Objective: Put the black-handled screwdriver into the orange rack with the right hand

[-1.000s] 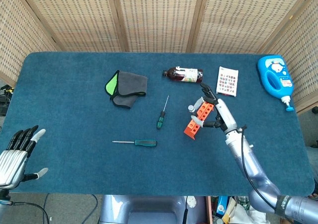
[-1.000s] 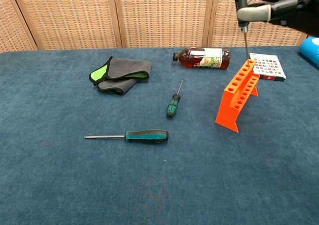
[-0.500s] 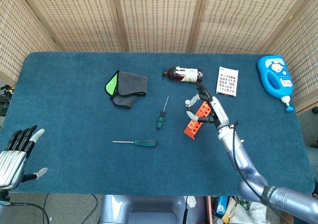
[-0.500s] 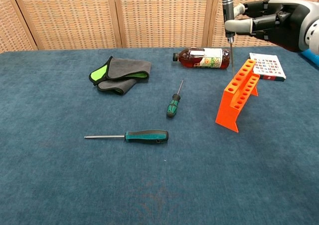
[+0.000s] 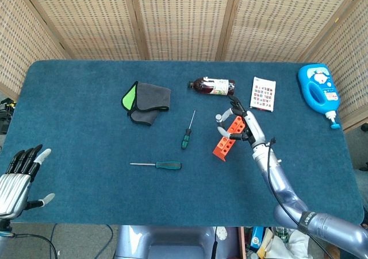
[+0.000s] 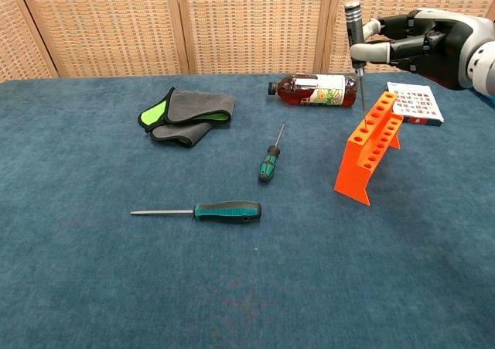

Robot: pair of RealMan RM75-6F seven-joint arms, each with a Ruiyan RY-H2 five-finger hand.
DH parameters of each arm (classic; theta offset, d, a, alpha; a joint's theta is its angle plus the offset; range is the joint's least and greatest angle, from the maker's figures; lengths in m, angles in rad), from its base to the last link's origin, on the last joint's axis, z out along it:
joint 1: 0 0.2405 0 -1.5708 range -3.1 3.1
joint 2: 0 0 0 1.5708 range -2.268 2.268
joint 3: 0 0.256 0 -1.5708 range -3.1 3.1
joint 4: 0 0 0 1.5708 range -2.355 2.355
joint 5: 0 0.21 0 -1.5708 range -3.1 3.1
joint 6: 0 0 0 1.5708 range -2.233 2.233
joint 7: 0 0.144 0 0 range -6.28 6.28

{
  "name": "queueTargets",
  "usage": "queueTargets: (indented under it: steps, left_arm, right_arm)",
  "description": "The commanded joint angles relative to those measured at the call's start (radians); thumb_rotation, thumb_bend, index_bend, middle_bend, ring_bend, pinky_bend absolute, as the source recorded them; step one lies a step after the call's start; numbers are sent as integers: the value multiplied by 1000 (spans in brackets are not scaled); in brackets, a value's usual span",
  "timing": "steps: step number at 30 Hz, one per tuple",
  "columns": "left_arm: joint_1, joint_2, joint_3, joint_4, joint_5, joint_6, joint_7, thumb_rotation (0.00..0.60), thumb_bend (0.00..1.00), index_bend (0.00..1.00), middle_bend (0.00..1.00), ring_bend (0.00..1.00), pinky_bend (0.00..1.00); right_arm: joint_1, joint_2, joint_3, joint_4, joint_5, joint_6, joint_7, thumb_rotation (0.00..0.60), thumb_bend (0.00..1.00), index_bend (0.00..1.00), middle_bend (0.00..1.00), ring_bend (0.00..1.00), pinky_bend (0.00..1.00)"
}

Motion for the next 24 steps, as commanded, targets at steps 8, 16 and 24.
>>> queueTargets:
  steps: [8,16,24]
  left_arm:
    - [-2,-4,-1,-1,-5,-2,8,600,0,0,0,0,0]
    - [-3,-3,-2,-2,-9,-3,7,600,0,0,0,0,0]
    - [-3,-2,-2,-1,-8,-2,4,600,0,0,0,0,0]
  right_arm:
    - [5,-5,8,8,-3,-8,2,600,359,629,0,0,0]
    - [12,-16,14,22,11,-16,-5,600,359,629,0,0,0]
    - [17,-22,19,26,16,-20,-13,600,358,630,0,0,0]
